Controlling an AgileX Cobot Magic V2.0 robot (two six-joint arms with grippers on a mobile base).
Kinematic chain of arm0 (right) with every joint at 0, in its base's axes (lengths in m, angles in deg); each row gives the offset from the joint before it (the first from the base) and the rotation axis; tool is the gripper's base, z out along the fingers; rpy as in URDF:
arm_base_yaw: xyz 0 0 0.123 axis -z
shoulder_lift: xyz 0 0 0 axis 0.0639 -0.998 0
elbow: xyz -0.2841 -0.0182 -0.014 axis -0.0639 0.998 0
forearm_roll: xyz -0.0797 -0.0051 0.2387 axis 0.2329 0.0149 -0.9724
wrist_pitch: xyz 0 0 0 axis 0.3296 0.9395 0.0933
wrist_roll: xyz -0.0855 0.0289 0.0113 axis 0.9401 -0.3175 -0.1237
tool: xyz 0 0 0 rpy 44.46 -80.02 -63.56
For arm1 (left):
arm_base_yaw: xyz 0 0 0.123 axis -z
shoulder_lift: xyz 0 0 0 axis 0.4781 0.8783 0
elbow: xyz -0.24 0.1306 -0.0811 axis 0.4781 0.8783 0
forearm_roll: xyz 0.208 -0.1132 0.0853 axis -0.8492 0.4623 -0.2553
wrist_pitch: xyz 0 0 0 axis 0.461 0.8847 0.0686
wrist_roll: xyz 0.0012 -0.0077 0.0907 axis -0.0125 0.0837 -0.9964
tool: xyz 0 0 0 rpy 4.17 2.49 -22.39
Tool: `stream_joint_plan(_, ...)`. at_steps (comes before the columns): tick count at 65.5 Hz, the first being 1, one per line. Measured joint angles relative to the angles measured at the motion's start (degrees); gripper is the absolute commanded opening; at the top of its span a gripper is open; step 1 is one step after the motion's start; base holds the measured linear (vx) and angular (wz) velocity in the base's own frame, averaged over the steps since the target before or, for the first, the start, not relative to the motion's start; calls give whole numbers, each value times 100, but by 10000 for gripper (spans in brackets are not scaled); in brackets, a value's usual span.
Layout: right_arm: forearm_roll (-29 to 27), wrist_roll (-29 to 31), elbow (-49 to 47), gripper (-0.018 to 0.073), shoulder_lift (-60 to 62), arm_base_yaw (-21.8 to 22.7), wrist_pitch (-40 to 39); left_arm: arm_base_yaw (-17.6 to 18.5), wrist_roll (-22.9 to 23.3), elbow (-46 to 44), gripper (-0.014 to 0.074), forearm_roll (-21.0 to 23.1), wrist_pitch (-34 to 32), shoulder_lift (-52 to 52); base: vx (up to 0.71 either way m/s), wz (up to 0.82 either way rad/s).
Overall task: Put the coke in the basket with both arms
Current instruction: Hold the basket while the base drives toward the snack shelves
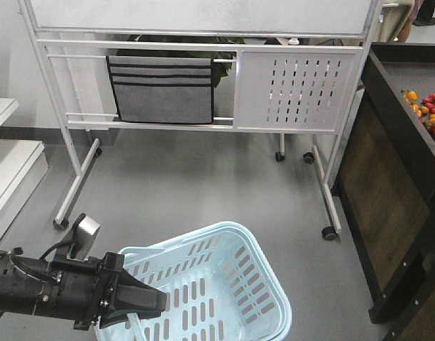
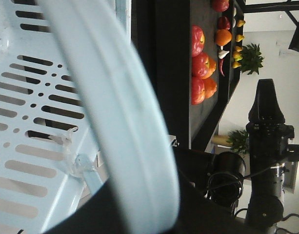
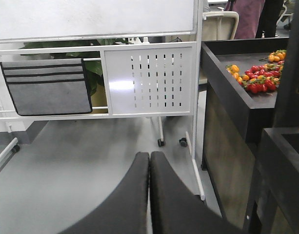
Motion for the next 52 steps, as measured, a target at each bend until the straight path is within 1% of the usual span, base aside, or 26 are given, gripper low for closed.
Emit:
stream_joint_plan(34,0,0,0,-10,0,0,0,0,0,0,-6,0,0,0,22,-3)
stream_joint_plan(52,0,0,0,-10,0,0,0,0,0,0,-6,0,0,0,22,14)
